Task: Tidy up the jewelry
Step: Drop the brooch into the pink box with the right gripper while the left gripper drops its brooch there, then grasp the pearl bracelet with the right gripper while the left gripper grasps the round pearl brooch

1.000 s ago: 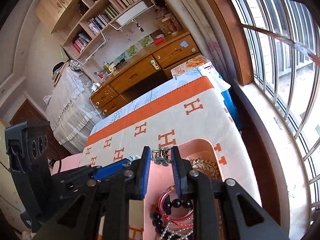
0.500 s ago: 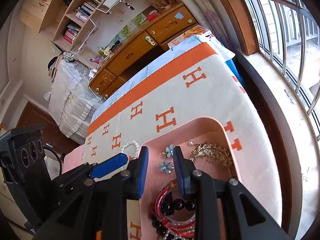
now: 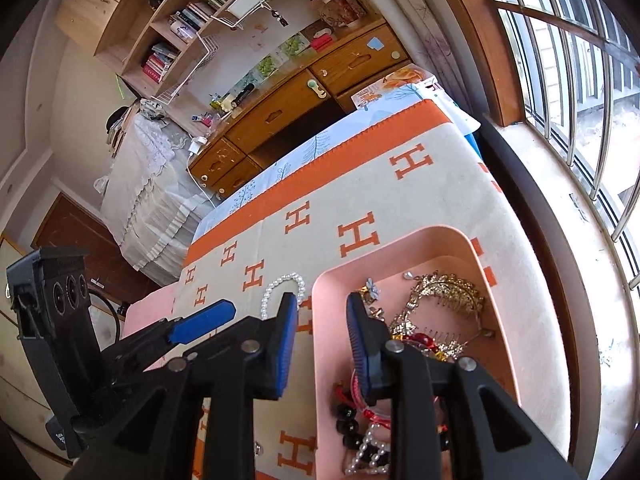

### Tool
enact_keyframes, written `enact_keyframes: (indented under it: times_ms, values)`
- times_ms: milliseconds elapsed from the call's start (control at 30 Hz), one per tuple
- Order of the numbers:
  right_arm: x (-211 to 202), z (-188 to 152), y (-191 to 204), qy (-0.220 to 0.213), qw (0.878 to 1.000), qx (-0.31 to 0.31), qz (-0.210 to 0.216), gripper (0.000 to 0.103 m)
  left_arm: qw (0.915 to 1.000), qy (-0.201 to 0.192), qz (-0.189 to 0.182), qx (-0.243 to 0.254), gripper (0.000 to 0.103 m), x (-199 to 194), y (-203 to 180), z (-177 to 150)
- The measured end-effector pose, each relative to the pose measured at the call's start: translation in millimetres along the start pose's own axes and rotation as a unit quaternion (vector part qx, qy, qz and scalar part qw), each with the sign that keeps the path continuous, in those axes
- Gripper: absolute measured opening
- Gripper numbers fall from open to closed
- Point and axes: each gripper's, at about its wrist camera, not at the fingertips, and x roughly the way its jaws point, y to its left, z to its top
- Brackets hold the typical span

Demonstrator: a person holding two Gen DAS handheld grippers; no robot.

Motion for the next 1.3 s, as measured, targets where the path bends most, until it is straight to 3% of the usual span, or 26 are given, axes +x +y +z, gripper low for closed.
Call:
enact_keyframes:
  times_ms: [433,833,1067,1300]
  values:
    - [-22.9,-11.6,64.8,-0.010,0.997,-0.076,-0.006,0.026,0.9975,-0.051,0.048,-0.010,0.057,-77.3,38.9,-9.1]
    - [-30.4,8.0,127.6,-0.016,0.989,-0.148,-0.026,0.026,0.9920,-0.090,0.085,-0.024,0.067,-134.1,72.8,-15.7]
    - [13.0,30.1,135.9,0.037,0.985,-0.158,-0.059,0.026,0.9919,-0.066,0.101,-0.040,0.067,-120.9,100.7,-24.3]
    - [93.1,27.9,112.4,0.129,0.970,-0.161,-0.126,0.026,0.9964,-0.001,0.073,-0.041,0.067,-79.4,118.7,-50.8]
